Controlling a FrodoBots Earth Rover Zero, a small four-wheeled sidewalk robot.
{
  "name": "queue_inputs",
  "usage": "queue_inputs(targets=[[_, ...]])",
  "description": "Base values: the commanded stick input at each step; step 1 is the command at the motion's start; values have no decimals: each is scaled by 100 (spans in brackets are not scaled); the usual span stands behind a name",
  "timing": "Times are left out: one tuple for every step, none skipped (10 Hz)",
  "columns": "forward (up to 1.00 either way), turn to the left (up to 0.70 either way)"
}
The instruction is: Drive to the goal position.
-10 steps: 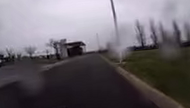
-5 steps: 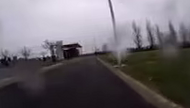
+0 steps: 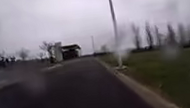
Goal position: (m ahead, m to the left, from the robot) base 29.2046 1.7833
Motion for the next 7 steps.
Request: queue_inputs(targets=[[85,26],[85,0],[85,0],[85,0],[85,0],[85,0],[85,0]])
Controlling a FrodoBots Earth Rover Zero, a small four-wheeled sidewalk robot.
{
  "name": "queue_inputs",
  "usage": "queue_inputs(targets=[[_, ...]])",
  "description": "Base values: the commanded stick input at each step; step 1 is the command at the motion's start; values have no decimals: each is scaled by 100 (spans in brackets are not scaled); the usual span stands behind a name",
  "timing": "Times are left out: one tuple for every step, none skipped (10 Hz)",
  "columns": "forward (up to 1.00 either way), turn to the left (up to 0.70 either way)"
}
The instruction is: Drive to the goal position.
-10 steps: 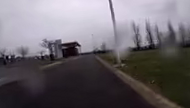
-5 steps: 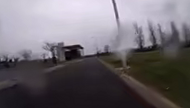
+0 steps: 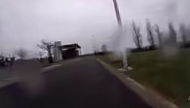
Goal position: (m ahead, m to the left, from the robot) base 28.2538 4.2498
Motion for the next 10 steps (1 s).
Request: queue_inputs(targets=[[85,0],[85,0],[85,0],[91,0],[98,0],[100,1],[100,3],[100,13],[100,27],[100,40]])
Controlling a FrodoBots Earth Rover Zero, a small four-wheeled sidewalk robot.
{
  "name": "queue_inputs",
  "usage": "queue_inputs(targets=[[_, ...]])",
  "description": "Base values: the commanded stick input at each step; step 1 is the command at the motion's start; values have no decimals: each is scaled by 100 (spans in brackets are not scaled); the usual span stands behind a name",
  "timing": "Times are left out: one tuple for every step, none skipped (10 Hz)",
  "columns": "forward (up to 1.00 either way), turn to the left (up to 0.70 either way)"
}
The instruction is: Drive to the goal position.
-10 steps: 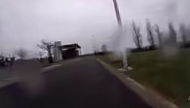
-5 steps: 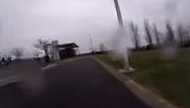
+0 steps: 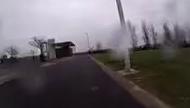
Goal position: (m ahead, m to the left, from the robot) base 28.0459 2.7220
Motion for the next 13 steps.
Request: queue_inputs(targets=[[100,40],[100,40],[100,40],[100,40],[100,25],[100,8],[100,3],[100,1],[100,0],[100,0],[100,0],[100,0],[100,0]])
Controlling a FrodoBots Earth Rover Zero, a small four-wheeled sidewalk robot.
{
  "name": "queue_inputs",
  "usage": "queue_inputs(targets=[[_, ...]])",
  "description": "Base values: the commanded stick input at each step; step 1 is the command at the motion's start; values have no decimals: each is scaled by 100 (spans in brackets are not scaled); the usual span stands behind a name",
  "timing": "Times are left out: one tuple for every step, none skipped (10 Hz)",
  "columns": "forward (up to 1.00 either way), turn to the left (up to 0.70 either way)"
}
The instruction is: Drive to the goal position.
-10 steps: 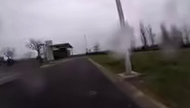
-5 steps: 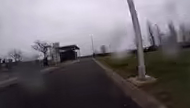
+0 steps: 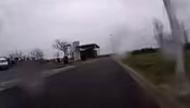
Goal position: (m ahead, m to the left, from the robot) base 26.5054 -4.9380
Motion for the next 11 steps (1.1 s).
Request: queue_inputs(targets=[[100,0],[100,0],[100,0],[100,0],[100,0],[100,0],[100,0],[100,0],[100,0],[100,0],[100,0]])
